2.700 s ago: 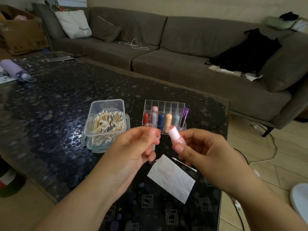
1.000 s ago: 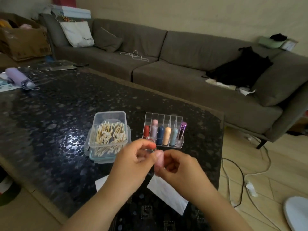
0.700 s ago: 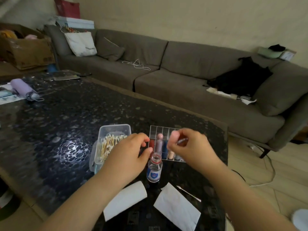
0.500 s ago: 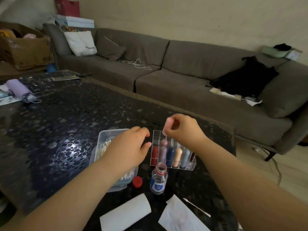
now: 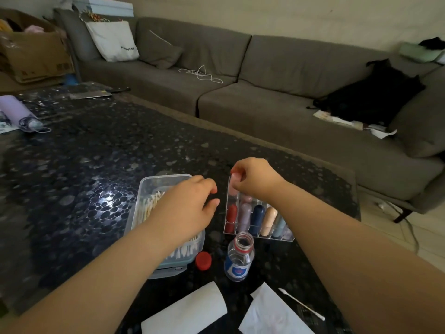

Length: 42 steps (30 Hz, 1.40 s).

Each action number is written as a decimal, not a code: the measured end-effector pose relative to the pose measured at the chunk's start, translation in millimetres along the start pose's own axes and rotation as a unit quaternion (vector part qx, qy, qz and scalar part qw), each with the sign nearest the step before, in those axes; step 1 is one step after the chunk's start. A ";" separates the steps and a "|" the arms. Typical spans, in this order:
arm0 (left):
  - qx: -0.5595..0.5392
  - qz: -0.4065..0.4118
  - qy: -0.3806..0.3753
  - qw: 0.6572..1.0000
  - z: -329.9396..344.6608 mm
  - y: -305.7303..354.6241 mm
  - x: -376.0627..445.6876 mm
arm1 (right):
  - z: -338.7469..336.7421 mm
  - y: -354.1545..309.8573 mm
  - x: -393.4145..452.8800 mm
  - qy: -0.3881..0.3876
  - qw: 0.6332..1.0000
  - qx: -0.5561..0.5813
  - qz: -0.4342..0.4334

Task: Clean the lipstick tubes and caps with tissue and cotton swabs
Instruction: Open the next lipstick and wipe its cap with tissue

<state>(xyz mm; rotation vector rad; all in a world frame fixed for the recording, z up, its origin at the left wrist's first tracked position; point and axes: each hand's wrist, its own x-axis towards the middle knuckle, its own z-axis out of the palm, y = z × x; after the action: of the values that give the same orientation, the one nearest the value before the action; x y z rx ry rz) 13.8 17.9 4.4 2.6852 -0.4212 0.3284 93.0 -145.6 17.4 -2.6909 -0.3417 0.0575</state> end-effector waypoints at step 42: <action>-0.290 0.004 0.002 0.957 -0.4 105.1 -137.6 | -33.4 -14.3 -237.6 0.046 0.955 0.285 0.062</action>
<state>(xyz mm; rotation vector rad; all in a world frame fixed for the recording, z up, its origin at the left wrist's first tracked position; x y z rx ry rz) -149.2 -40.4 2.1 2.1085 -0.4446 0.1747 -137.5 -205.3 50.8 -2.1294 -0.1008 0.0569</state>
